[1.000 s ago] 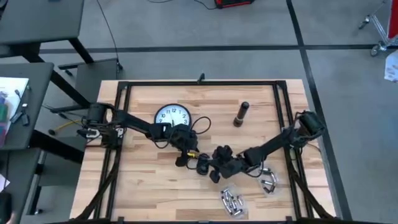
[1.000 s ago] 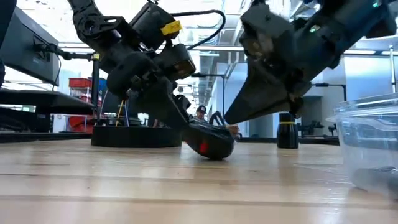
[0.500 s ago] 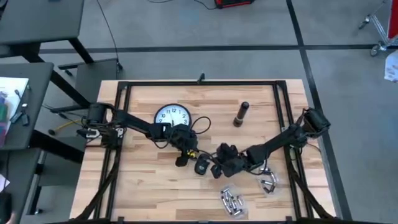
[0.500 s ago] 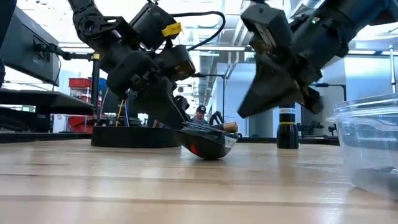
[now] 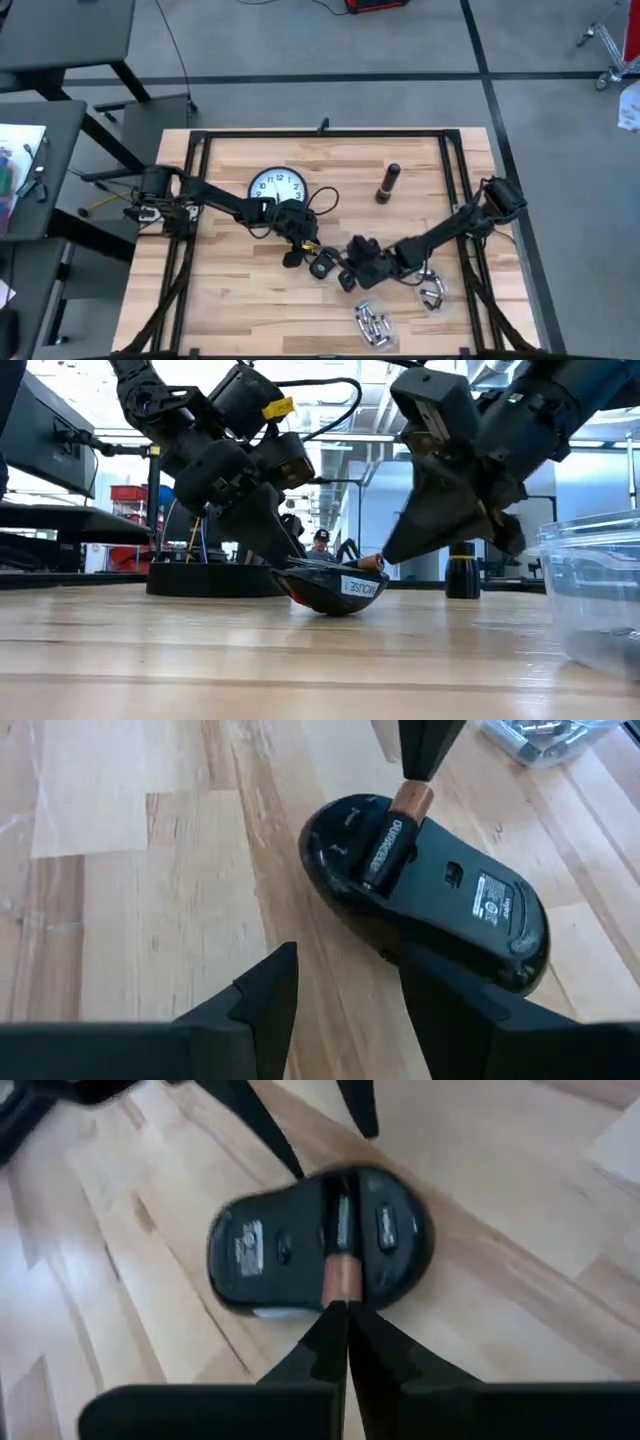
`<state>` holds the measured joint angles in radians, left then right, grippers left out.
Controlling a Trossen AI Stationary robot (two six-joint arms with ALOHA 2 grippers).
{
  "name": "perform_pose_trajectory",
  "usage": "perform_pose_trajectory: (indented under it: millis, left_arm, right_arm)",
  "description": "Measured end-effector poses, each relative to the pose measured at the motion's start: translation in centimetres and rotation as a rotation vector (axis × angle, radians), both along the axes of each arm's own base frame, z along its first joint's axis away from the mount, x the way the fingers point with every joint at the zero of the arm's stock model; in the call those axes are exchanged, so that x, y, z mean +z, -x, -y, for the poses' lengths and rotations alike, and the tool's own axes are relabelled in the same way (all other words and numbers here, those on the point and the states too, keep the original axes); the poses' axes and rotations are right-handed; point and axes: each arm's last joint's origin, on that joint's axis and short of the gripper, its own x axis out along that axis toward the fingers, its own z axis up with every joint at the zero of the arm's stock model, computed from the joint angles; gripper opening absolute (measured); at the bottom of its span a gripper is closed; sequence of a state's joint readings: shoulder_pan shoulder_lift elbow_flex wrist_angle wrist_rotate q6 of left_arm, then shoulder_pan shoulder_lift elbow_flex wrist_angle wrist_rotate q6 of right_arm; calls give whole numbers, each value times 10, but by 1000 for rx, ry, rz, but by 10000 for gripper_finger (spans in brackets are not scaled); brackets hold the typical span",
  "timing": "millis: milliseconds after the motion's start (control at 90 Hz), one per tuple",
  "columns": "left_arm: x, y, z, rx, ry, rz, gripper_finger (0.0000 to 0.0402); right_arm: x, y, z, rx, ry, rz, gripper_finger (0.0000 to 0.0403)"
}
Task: Insert battery
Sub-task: Insert the brown battery into the black computer mouse battery compartment
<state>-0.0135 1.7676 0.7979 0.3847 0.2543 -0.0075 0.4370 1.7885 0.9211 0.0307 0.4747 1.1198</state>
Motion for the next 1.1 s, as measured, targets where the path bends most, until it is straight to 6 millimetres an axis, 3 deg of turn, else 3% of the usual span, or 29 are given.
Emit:
perform_pose_trajectory:
  millis: [489, 667, 800, 1100]
  left_arm:
    - [2, -1, 11, -53, -25, 34, 155]
    - [3, -1, 12, -66, -30, 46, 155]
    - [4, -1, 12, -64, -27, 48, 155]
    - [0, 1, 12, -48, -17, 9, 155]
  right_arm:
    - [0, -3, 6, 2, 19, 0, 0]
    - [-20, -13, 5, 39, 3, -17, 0]
    - [-22, -22, 7, 75, 11, -38, 0]
    - [-1, -26, 13, 139, 13, -117, 0]
